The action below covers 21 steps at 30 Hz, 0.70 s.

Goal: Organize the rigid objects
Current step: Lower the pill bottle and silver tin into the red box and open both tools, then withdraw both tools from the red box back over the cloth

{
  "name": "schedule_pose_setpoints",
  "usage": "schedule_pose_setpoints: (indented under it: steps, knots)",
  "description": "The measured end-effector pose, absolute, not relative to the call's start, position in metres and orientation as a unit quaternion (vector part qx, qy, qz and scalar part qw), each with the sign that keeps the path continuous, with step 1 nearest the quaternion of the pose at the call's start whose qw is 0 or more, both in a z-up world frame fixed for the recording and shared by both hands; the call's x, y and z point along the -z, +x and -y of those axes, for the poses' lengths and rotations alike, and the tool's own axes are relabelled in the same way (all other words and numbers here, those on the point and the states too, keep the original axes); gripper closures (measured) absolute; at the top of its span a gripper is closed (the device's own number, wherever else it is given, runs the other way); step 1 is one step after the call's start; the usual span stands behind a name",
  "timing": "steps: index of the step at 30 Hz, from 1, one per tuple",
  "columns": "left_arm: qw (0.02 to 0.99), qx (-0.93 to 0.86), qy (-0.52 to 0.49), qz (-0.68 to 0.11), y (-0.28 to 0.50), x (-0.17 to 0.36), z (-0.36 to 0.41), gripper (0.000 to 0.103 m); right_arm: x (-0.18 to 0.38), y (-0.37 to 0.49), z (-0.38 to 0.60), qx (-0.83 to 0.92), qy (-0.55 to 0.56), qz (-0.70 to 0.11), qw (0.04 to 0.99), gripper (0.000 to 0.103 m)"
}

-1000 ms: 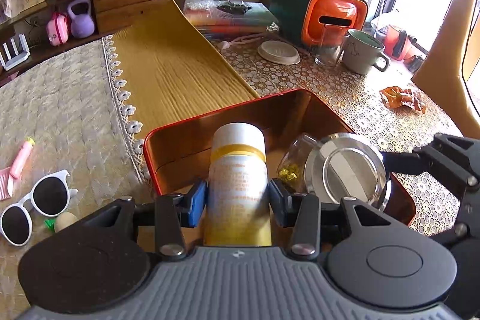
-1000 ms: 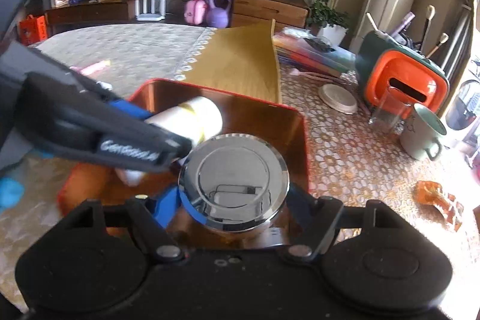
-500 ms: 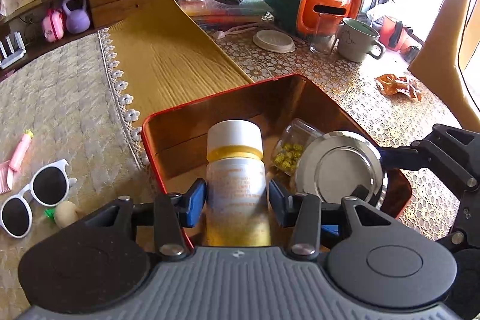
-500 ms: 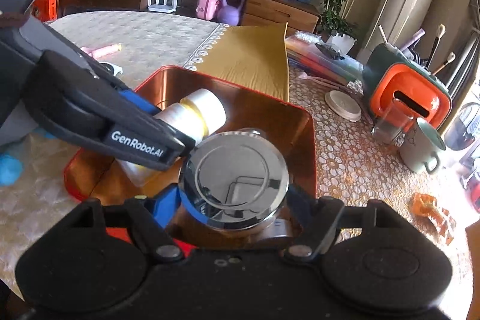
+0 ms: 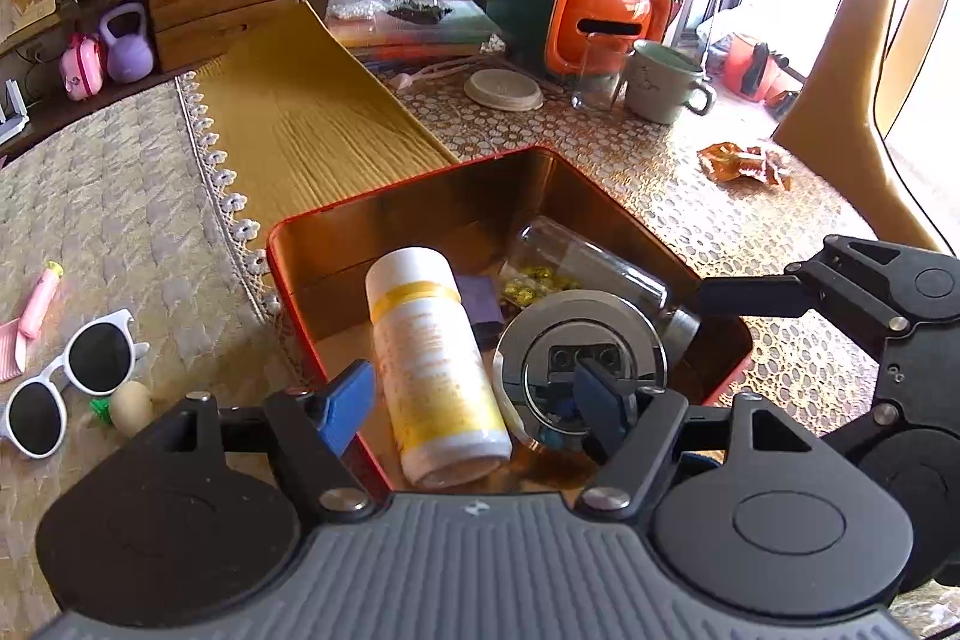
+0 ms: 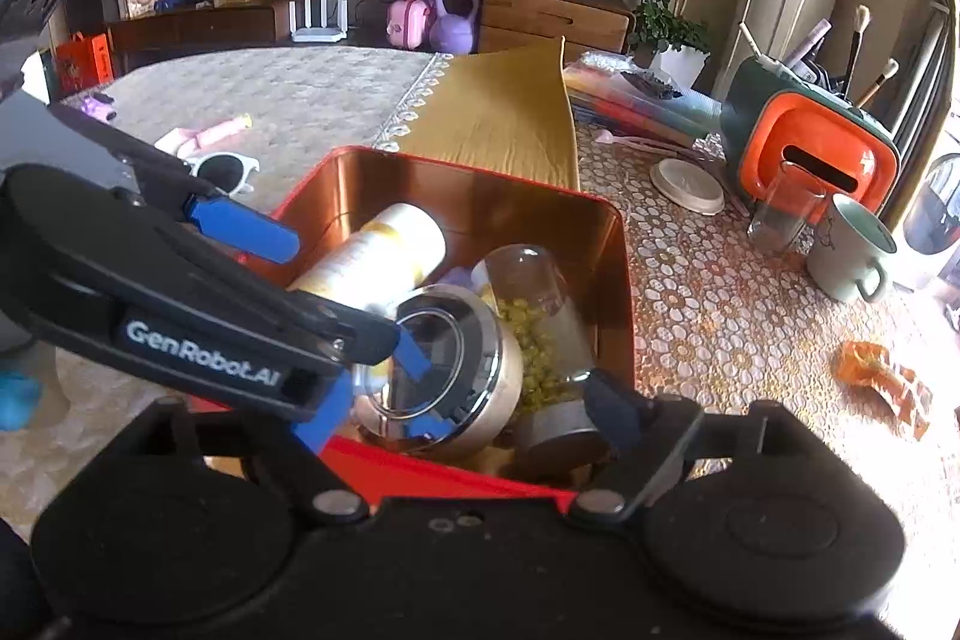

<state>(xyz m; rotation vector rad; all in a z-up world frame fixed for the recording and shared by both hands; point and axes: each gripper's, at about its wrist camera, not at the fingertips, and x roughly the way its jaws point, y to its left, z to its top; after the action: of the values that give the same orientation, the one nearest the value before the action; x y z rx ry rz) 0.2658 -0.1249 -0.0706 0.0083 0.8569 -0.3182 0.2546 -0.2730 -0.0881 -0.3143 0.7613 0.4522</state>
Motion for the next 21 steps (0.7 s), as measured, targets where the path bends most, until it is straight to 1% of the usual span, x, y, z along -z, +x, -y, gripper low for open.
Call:
schedule_pose_setpoints:
  steps: [9,14,19,20,21]
  knots:
    - [0.909,0.150,-0.009,-0.388,0.238,0.047,0.101,0.030,0.072,0.236,0.270,-0.215,-0.131,-0.357,0.899,0.016]
    - [0.919,0.142,-0.006,-0.368,0.216,0.033,0.081,0.030,0.061,0.224,0.265,-0.225,-0.103,-0.356,0.901,0.013]
    - [0.926,0.136,-0.012,-0.353,0.195,0.022,0.053,0.030,0.053,0.210,0.250,-0.240,-0.086,-0.349,0.902,0.006]
    - [0.928,0.133,-0.013,-0.349,0.190,0.020,0.046,0.029,0.051,0.207,0.245,-0.246,-0.081,-0.347,0.901,0.005]
    - [0.929,0.131,-0.013,-0.345,0.187,0.018,0.040,0.024,0.050,0.205,0.241,-0.252,-0.076,-0.346,0.901,0.003]
